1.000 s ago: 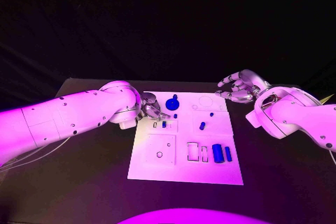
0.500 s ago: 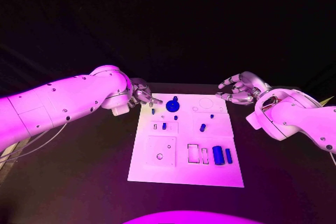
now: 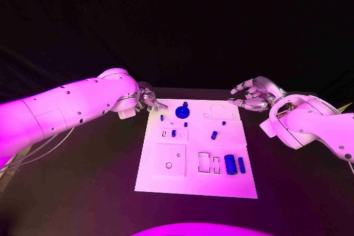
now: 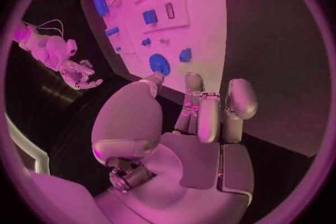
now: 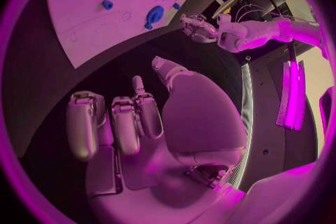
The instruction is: Assemble the parts on the task board
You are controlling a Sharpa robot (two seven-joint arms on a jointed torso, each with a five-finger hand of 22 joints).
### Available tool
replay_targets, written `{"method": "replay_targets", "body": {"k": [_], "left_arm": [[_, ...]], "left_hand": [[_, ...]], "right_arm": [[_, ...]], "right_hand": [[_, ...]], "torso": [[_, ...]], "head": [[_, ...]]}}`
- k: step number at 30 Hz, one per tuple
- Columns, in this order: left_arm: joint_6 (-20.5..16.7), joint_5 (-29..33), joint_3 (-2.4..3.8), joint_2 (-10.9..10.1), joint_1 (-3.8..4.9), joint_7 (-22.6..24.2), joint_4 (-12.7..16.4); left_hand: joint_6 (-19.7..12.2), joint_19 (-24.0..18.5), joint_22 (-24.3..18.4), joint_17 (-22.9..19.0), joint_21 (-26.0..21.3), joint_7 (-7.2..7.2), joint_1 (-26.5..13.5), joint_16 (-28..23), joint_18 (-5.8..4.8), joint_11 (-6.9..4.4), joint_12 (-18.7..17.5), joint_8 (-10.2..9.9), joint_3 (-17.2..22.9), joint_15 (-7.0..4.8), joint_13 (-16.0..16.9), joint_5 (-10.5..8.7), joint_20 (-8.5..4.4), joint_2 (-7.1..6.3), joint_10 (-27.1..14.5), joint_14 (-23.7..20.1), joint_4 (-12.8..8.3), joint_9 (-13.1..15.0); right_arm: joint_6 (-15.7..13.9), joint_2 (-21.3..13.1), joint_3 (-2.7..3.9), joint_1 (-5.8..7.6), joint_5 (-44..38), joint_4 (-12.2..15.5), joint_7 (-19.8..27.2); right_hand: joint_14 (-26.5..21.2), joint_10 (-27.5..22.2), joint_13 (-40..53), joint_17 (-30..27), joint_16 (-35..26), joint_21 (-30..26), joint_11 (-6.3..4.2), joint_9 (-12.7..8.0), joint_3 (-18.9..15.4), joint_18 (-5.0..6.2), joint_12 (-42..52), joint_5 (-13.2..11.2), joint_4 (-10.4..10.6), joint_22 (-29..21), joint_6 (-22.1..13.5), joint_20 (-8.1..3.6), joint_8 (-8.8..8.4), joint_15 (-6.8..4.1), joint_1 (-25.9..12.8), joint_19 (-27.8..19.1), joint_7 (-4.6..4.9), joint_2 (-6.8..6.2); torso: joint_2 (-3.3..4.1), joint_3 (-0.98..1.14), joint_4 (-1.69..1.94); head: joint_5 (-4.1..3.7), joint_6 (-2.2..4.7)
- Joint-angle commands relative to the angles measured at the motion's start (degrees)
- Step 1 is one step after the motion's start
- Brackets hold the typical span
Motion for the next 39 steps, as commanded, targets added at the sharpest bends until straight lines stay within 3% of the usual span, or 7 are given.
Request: {"method": "replay_targets", "body": {"k": [1,3,7,13,25,34,39], "left_arm": [[1.55,-1.85,-0.35,0.82,0.07,0.92,-1.00],[1.99,-2.05,-0.70,1.36,0.02,0.99,-1.66],[2.98,-2.08,-1.52,2.43,-0.21,1.07,-3.01],[3.38,-1.89,-2.09,3.30,-0.68,1.12,-4.30],[3.23,-0.97,-2.25,3.42,-0.89,1.11,-4.32],[3.76,0.28,-2.26,3.35,-0.90,1.08,-4.23],[3.17,0.61,-2.26,3.37,-0.90,1.12,-4.25]], "left_hand": [[-0.50,-0.20,-0.23,5.11,-0.50,0.41,1.01,-0.27,0.75,0.33,-0.80,-0.89,-0.87,0.69,-0.87,0.18,0.43,0.07,-1.11,1.30,0.02,-0.85],[-2.12,-0.19,-0.28,5.08,-0.64,0.62,1.91,-0.27,0.77,0.57,-1.72,-2.73,-1.77,0.91,-2.14,0.16,0.66,0.36,-2.38,1.30,0.05,-2.37],[-2.09,-0.03,-0.09,5.40,-0.56,0.69,1.98,-0.05,0.73,0.60,-1.63,-2.91,-1.94,0.94,-2.05,0.18,0.69,0.46,-2.32,1.45,0.07,-2.59],[-1.67,0.43,0.42,5.92,-0.32,0.84,1.79,0.36,0.62,0.71,-1.39,-3.26,-2.54,1.04,-1.94,0.18,0.77,0.98,-2.08,1.75,0.14,-3.17],[0.65,1.69,1.85,6.96,0.40,0.75,0.35,1.21,0.36,0.67,-0.20,-3.44,-5.10,1.05,-1.09,0.19,0.88,2.78,-0.74,2.36,0.14,-4.63],[3.80,2.15,2.49,7.33,0.68,-0.34,3.52,1.54,0.26,-0.24,0.47,-1.46,-5.93,0.32,-0.67,0.21,0.50,4.70,0.16,2.59,-0.01,-4.25],[4.19,2.62,3.09,7.65,0.97,-0.63,4.86,1.77,0.14,-0.51,1.31,-0.86,-5.78,0.09,0.36,0.20,0.34,5.03,1.11,2.76,-0.03,-3.89]], "right_arm": [[-0.04,-0.02,0.03,-0.03,-0.11,0.04,0.75],[-0.04,0.00,0.03,-0.03,-0.11,0.04,0.76],[-0.04,0.05,0.03,-0.03,-0.11,0.05,0.78],[-0.04,0.09,0.03,-0.03,-0.11,0.05,0.79],[0.02,0.18,0.03,-0.05,-0.15,-0.04,0.78],[0.12,0.31,0.02,-0.17,-0.16,-0.17,0.75],[0.13,0.33,0.02,-0.22,-0.16,-0.18,0.74]], "right_hand": [[5.98,-0.27,6.97,15.09,0.36,-0.30,-0.02,-0.05,0.00,0.40,-0.30,0.22,0.46,9.74,0.15,0.16,0.37,-0.02,-0.42,1.32,-0.20,0.00],[5.98,-0.27,6.97,15.09,0.36,-0.30,-0.02,-0.05,0.00,0.40,-0.30,0.22,0.46,9.74,0.15,0.16,0.37,-0.02,-0.42,1.32,-0.20,0.00],[5.98,-0.27,6.97,15.09,0.36,-0.30,-0.02,-0.05,0.00,0.40,-0.30,0.22,0.46,9.74,0.15,0.16,0.37,-0.02,-0.42,1.32,-0.20,0.00],[5.98,-0.27,6.97,15.09,0.36,-0.30,-0.02,-0.05,0.00,0.40,-0.30,0.22,0.46,9.74,0.15,0.16,0.37,-0.02,-0.42,1.32,-0.20,0.00],[5.98,-0.25,6.98,15.09,0.36,-0.33,-0.03,-0.05,0.06,0.40,-0.28,0.24,0.48,9.73,0.13,0.16,0.40,-0.03,-0.41,1.32,-0.21,-0.01],[5.98,-0.25,6.98,15.09,0.36,-0.33,-0.03,-0.05,0.06,0.40,-0.28,0.24,0.48,9.73,0.13,0.16,0.40,-0.03,-0.41,1.32,-0.21,-0.01],[5.98,-0.25,6.98,15.09,0.36,-0.33,-0.03,-0.05,0.06,0.40,-0.28,0.24,0.48,9.73,0.13,0.16,0.40,-0.03,-0.41,1.32,-0.21,-0.01]], "torso": [[-0.01,-0.05,0.05],[0.02,-0.04,0.00],[0.09,-0.06,-0.06],[0.07,-0.02,-0.10],[-0.06,0.07,-0.04],[-0.10,0.15,-0.02],[-0.05,0.13,-0.06]], "head": [[0.07,-0.17],[0.21,-0.18],[0.21,-0.18],[0.18,-0.36],[0.30,-0.67],[0.45,-0.58],[0.37,-0.66]]}}
